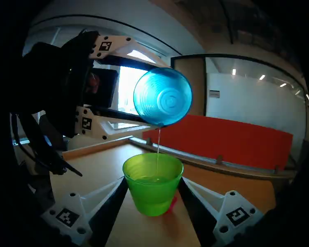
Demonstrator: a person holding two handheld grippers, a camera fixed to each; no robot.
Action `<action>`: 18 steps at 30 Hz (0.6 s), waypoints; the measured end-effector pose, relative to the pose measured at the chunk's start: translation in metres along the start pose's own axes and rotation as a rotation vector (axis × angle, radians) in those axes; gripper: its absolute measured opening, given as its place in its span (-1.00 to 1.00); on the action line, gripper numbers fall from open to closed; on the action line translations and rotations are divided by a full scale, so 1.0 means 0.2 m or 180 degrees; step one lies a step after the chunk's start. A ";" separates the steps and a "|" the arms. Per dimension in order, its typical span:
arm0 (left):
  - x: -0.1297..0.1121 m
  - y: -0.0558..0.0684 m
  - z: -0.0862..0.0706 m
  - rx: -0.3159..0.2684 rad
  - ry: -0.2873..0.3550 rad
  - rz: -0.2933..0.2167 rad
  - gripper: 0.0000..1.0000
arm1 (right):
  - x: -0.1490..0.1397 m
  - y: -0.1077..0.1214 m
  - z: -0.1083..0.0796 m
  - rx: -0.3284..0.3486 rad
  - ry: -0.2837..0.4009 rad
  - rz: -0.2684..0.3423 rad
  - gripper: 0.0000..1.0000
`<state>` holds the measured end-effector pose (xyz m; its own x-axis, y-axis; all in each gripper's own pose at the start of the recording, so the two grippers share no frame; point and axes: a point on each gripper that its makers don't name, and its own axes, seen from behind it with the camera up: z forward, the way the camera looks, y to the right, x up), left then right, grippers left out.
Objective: Pour water
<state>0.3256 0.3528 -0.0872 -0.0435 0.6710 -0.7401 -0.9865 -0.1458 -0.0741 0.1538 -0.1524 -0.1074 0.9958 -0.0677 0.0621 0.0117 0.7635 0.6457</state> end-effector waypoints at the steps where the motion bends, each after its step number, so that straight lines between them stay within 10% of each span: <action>1: 0.00 0.00 0.00 0.0002 -0.0001 0.0007 0.67 | 0.00 0.00 0.00 -0.0001 0.0002 0.0000 0.74; 18: -0.03 -0.03 0.02 0.0014 -0.0029 -0.0158 0.67 | 0.00 0.00 -0.01 -0.0004 0.0015 -0.0011 0.74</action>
<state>0.3317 0.3533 -0.0796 0.0041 0.6839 -0.7296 -0.9882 -0.1090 -0.1078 0.1547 -0.1517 -0.1085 0.9961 -0.0673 0.0564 0.0151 0.7641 0.6449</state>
